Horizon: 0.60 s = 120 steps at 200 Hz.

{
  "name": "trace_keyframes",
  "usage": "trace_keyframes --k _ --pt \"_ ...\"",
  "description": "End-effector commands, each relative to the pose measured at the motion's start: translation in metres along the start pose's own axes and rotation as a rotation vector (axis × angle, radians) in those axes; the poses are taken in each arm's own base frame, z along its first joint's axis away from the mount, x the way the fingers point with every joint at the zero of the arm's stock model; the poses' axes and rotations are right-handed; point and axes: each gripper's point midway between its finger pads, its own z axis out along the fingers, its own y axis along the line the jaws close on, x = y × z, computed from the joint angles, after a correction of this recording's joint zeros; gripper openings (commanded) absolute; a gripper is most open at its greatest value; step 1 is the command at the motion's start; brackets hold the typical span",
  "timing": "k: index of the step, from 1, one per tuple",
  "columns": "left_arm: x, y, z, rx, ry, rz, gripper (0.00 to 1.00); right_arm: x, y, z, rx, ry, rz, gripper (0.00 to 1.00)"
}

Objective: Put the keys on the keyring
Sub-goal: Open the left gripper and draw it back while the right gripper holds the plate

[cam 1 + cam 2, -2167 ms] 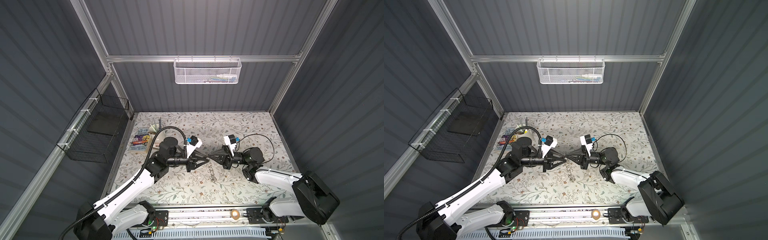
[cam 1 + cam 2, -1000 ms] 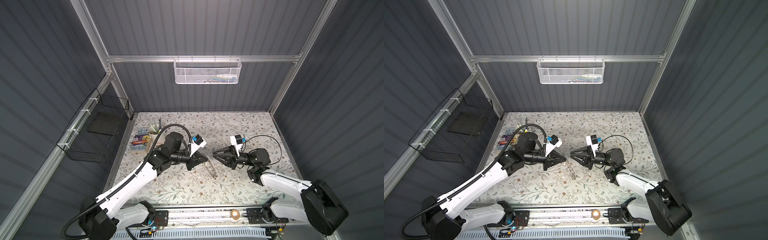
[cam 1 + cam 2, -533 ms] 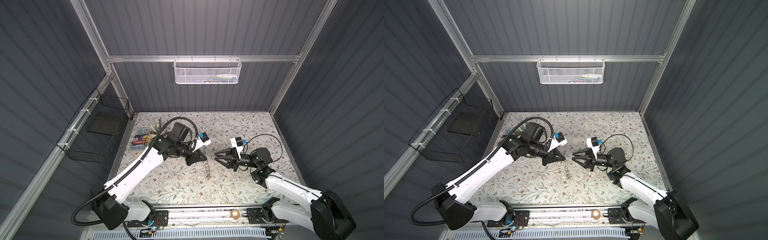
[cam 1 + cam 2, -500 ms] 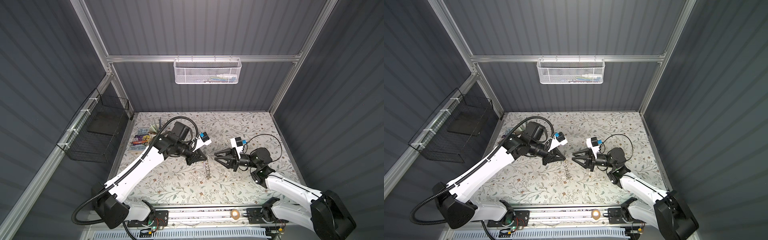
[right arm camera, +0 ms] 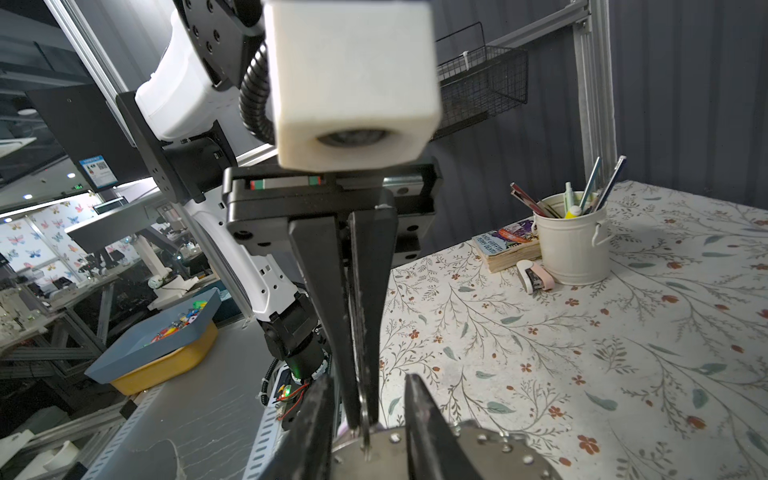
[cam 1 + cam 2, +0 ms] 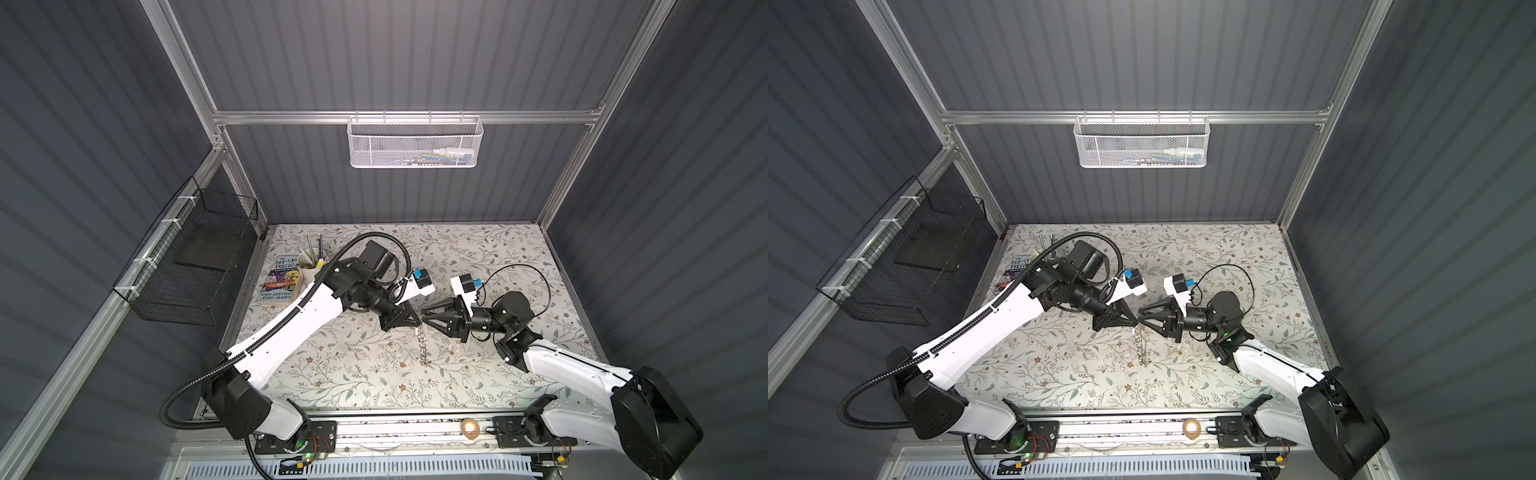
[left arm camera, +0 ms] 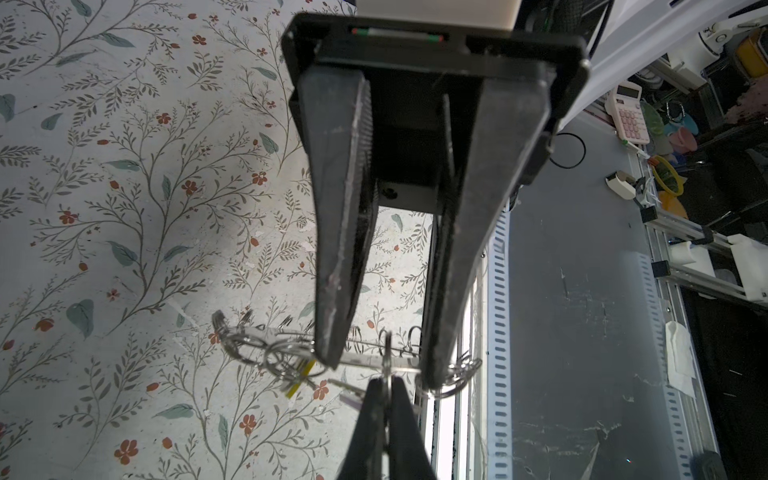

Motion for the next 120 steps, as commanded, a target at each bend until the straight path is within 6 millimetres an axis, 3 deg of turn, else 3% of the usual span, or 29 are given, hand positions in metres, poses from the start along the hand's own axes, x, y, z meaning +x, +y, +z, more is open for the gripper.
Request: trace_keyframes --k 1,35,81,120 --pt "-0.0101 -0.0057 -0.0051 0.015 -0.017 0.036 0.0 -0.0064 0.0047 0.0048 -0.03 0.0 -0.033 0.26" --pt "-0.0102 -0.004 -0.0042 0.013 -0.015 0.036 0.0 -0.0049 0.0042 0.0066 -0.032 0.005 -0.031 0.2" --pt "-0.0079 -0.0034 -0.0027 0.012 -0.008 0.035 0.0 -0.0047 0.0046 0.0074 -0.035 0.007 -0.028 0.0" --pt "-0.009 0.0037 -0.0066 -0.048 -0.024 0.032 0.0 -0.0046 0.0055 0.0065 -0.033 0.002 -0.022 0.0"
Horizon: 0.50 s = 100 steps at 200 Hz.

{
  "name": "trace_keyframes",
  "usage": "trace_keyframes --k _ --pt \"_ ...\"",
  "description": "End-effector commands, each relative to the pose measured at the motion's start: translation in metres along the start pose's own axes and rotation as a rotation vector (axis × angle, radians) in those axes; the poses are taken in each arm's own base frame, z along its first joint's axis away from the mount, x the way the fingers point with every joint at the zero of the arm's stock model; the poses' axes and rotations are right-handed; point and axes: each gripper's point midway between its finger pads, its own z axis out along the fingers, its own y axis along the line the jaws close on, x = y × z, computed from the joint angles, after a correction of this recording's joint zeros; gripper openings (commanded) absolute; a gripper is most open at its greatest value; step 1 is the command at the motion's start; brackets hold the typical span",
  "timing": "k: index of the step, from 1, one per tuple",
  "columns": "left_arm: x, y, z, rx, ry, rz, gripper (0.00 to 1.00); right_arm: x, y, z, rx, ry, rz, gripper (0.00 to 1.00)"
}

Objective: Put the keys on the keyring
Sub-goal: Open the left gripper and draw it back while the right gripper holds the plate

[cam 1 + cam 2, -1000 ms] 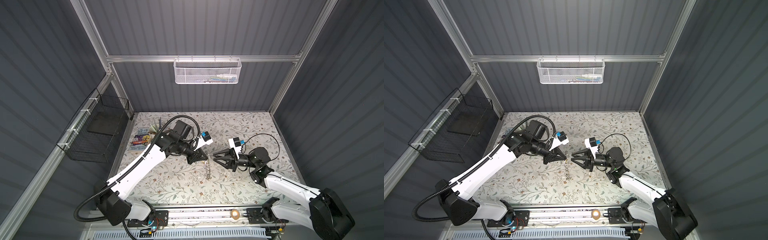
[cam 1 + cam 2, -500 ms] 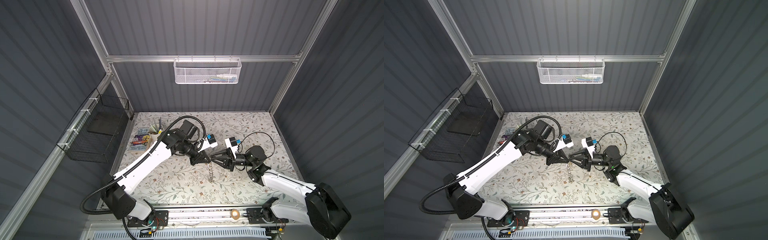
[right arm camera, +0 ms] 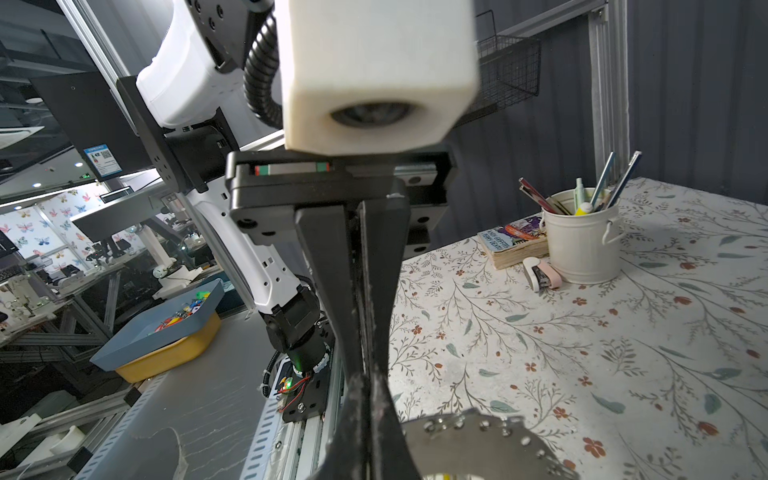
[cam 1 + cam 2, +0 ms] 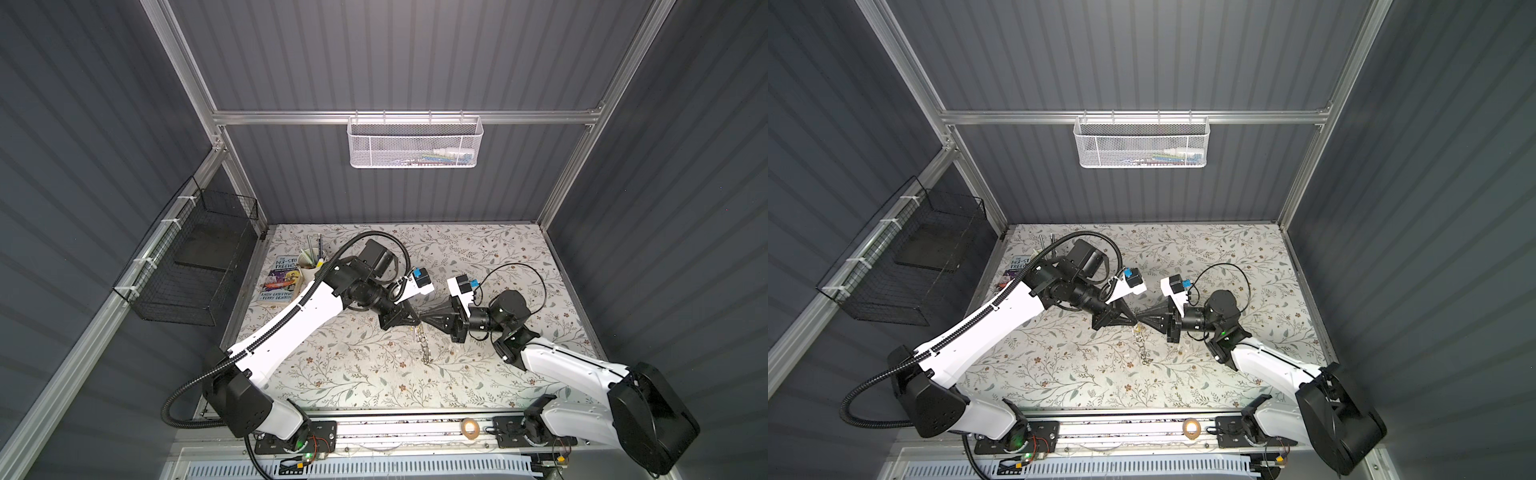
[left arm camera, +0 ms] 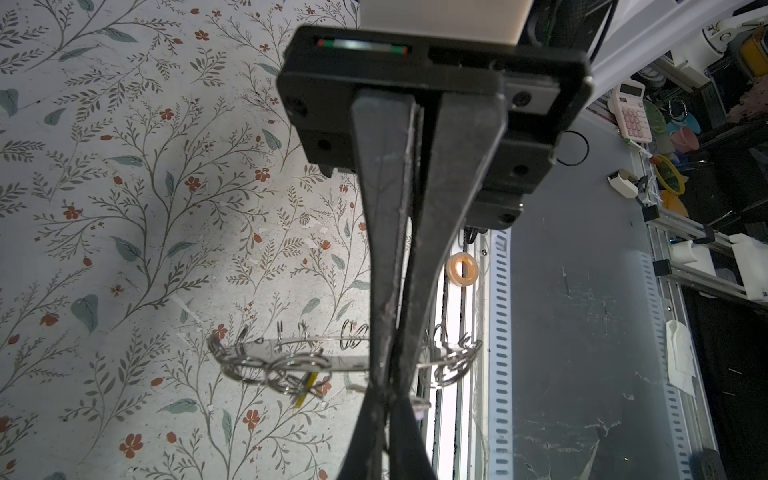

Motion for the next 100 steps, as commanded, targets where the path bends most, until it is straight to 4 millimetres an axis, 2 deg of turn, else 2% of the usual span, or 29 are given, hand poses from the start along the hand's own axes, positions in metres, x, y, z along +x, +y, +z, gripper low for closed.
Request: trace_keyframes --k 1,13,25,28,42,60,76,100 --pt "-0.01 0.003 -0.008 -0.052 -0.037 0.034 0.01 -0.009 0.005 0.002 -0.015 -0.017 -0.018 0.0" --pt "-0.012 0.005 -0.014 -0.08 -0.069 0.03 0.11 -0.012 0.006 0.001 -0.007 -0.031 -0.026 0.0" --pt "-0.018 0.004 -0.024 -0.102 -0.122 0.036 0.15 -0.015 0.007 0.0 -0.003 -0.046 -0.035 0.0" --pt "-0.01 0.005 -0.019 -0.099 -0.116 0.021 0.16 -0.015 0.007 -0.001 -0.002 -0.049 -0.034 0.0" --pt "-0.008 0.004 -0.025 -0.114 -0.154 0.016 0.21 -0.019 0.009 -0.001 -0.013 -0.067 -0.037 0.0" --pt "-0.003 0.003 -0.028 -0.132 -0.181 -0.001 0.26 -0.024 0.012 -0.001 -0.028 -0.092 -0.034 0.0" --pt "0.001 0.005 -0.032 -0.169 -0.222 -0.015 0.26 -0.031 0.017 -0.001 -0.05 -0.116 -0.027 0.0" --pt "-0.004 0.006 -0.041 -0.206 -0.381 -0.041 0.3 -0.036 0.023 -0.003 -0.063 -0.147 -0.035 0.0"
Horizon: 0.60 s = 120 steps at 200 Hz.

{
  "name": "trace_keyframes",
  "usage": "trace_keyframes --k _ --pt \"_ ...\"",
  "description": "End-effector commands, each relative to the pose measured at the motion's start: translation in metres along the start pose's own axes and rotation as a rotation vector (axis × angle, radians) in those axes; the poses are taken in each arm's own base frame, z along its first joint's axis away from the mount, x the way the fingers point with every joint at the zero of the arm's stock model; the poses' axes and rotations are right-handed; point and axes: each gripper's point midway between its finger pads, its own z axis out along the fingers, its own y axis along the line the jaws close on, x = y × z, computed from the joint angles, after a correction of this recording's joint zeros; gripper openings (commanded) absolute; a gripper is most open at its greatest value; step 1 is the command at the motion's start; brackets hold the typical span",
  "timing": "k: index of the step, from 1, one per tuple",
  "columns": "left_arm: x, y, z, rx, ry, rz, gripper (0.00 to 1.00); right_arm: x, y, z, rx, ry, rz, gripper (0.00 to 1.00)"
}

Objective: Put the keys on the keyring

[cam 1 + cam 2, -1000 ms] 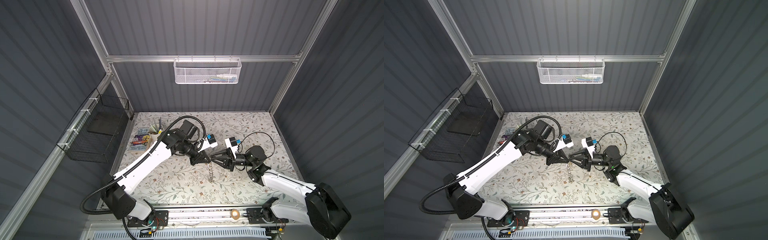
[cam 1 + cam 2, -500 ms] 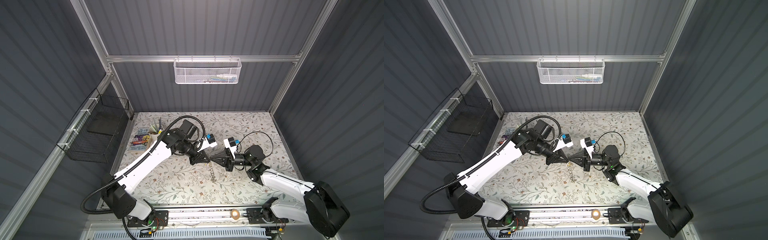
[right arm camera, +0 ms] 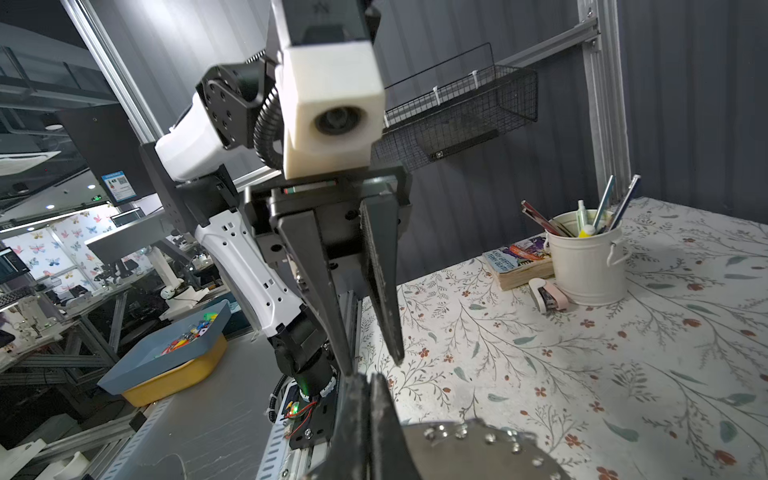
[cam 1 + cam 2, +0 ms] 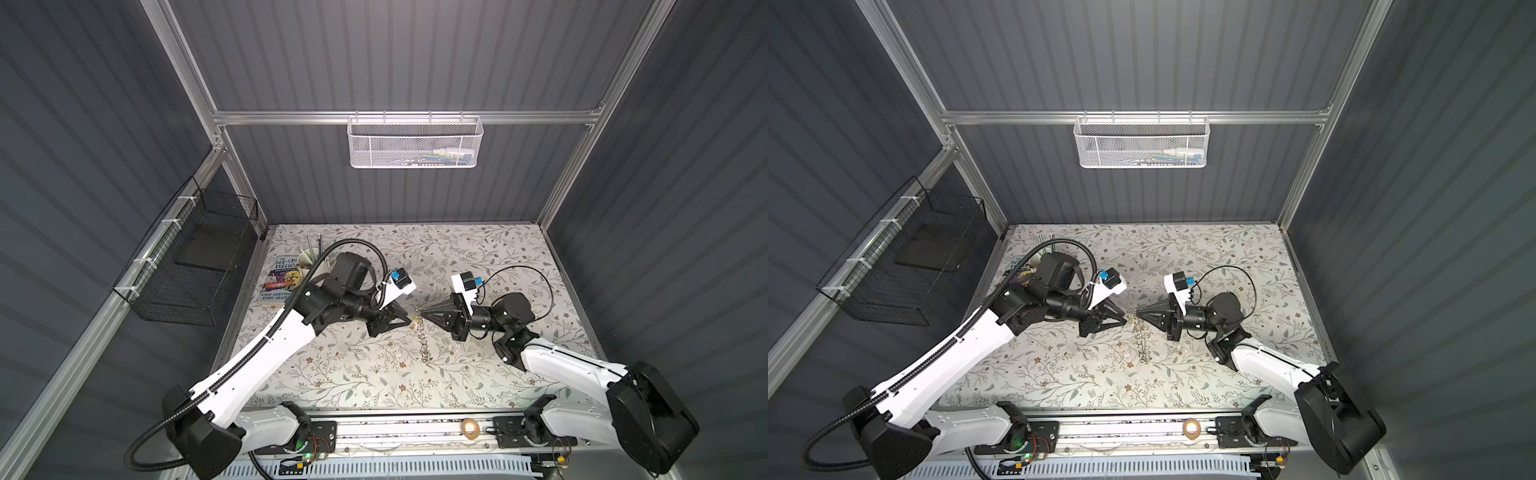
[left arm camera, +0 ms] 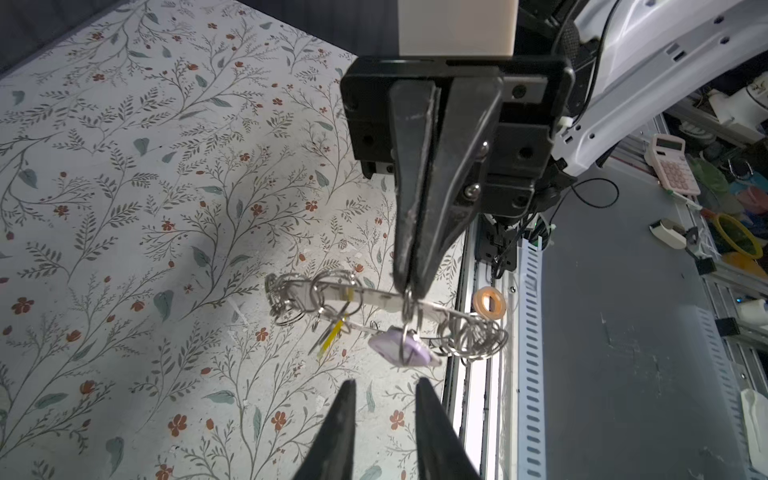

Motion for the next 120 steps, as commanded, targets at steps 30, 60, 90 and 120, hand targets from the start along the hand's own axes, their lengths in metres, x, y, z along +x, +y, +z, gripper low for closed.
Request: trace_keyframes --k 30,60,90,120 --pt "-0.022 0.003 -0.012 -0.055 -0.282 -0.042 0.38 -0.014 0.016 0.001 -0.062 -0.074 -0.037 0.0" --pt "-0.022 -0.012 -0.005 0.063 -0.299 -0.026 0.48 -0.016 0.018 0.002 -0.093 -0.096 -0.028 0.0" --pt "-0.021 -0.025 -0.003 0.157 -0.335 -0.011 0.51 -0.015 0.016 0.004 -0.101 -0.108 -0.028 0.0" --pt "-0.016 -0.021 0.003 0.152 -0.323 -0.029 0.45 -0.016 0.016 0.006 -0.103 -0.109 -0.03 0.0"
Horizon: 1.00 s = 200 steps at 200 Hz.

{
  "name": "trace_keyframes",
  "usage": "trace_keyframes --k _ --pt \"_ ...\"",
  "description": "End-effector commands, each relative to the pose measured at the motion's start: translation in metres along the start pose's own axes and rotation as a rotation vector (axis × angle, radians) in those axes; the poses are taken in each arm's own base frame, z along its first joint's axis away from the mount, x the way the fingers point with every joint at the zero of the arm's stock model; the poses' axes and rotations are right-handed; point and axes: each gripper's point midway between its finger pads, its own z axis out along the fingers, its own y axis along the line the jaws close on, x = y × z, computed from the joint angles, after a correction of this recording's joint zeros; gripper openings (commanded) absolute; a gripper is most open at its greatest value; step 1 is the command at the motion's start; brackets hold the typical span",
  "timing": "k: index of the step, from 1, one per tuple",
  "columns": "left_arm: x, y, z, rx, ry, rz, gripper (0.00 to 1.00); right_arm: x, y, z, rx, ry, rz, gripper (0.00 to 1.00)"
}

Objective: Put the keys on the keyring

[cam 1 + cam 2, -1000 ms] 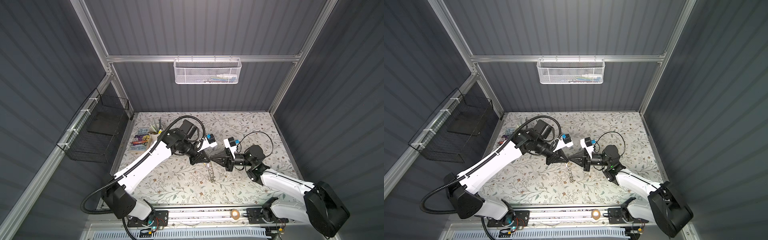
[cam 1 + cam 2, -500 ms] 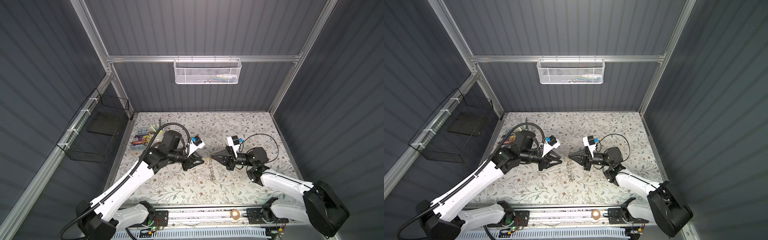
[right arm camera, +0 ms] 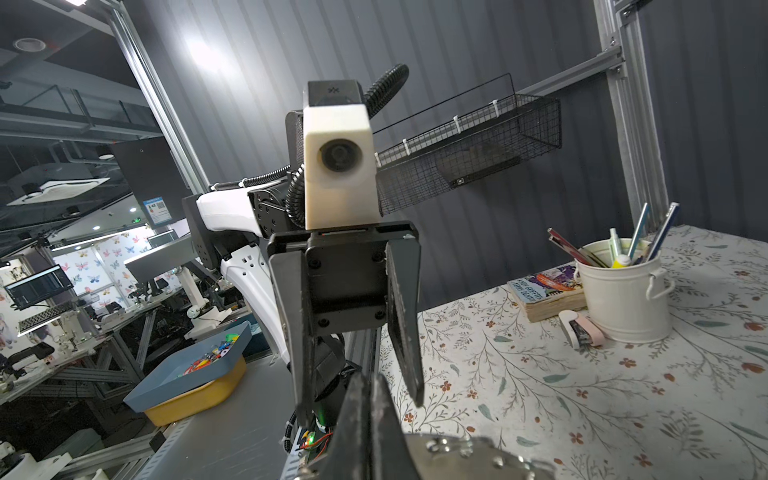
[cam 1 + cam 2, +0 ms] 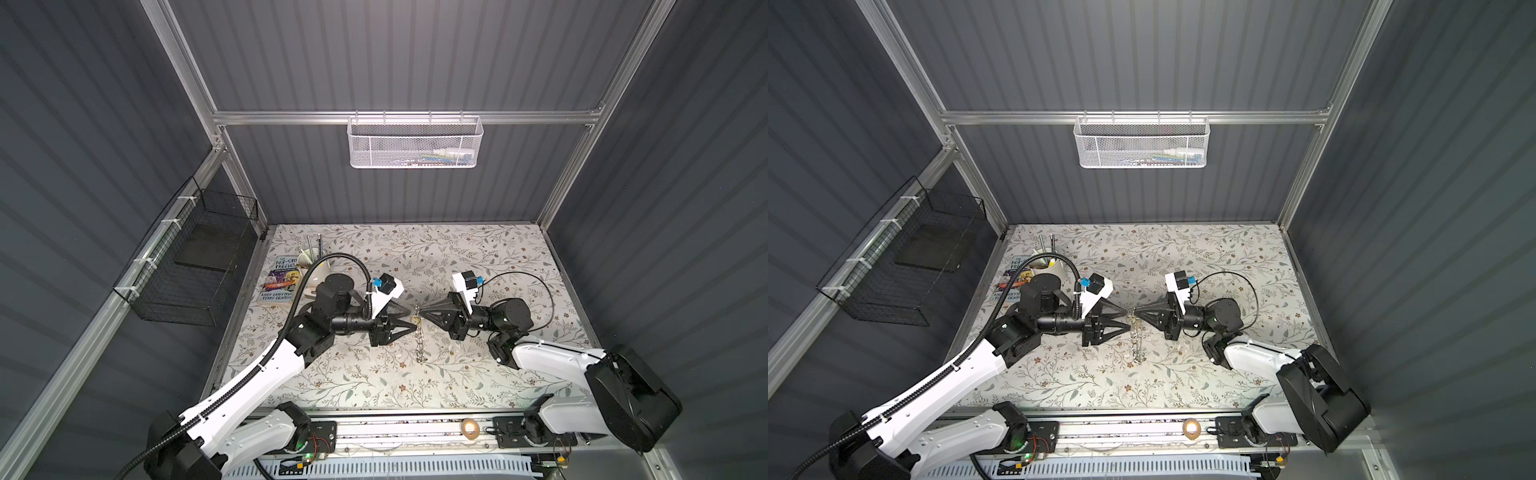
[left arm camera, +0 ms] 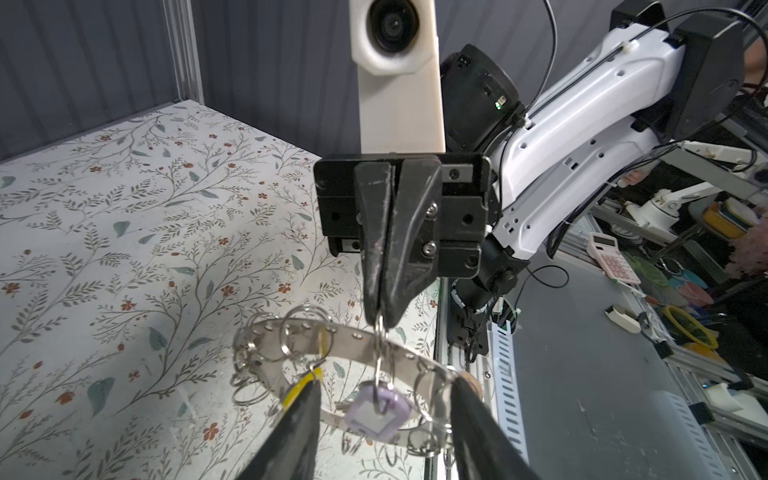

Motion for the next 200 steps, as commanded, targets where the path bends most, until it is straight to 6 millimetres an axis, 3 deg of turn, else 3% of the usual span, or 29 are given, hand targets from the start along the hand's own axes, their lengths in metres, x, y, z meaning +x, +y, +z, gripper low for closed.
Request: trace_keyframes --k 1,38,90,161,173,200 --pt "-0.003 -0.004 0.002 0.044 -0.024 -0.002 0.45 -0.013 0.011 0.002 -0.037 -0.04 -0.054 0.0" --pt "-0.002 -0.002 0.005 0.046 -0.024 -0.011 0.31 -0.012 0.011 0.003 -0.039 -0.036 -0.046 0.0" --pt "0.001 0.001 0.008 0.05 -0.015 -0.03 0.0 -0.01 0.01 0.003 -0.039 -0.033 -0.043 0.0" --pt "0.016 0.012 0.022 0.071 0.027 -0.097 0.0 -0.007 0.013 0.01 -0.044 -0.004 -0.056 0.0" --pt "0.017 0.014 0.024 0.068 0.027 -0.102 0.15 -0.006 0.013 0.012 -0.046 -0.002 -0.058 0.0" --pt "0.016 0.018 0.023 0.041 0.017 -0.098 0.33 -0.005 0.012 0.012 -0.045 -0.002 -0.055 0.0"
